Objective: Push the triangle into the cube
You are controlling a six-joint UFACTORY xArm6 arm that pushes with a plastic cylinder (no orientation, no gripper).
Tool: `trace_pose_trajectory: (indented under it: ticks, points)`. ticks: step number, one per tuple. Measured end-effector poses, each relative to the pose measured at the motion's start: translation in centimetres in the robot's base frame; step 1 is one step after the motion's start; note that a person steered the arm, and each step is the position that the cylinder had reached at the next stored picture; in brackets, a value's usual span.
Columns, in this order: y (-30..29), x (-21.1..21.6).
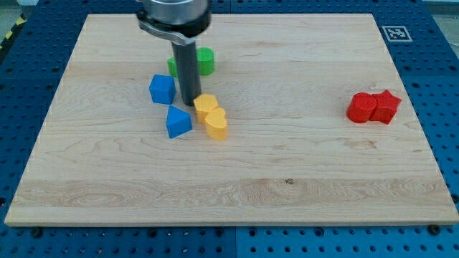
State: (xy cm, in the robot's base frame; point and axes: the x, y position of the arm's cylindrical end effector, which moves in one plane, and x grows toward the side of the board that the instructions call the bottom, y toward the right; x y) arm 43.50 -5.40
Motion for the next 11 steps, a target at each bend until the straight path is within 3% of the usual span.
trace_pose_trajectory:
  ticks: [2,5,7,11]
  points:
    - [3.3,4.4]
    - [0.7,6.1]
    - [-5.0,5.8]
    - [-10.4,1.5]
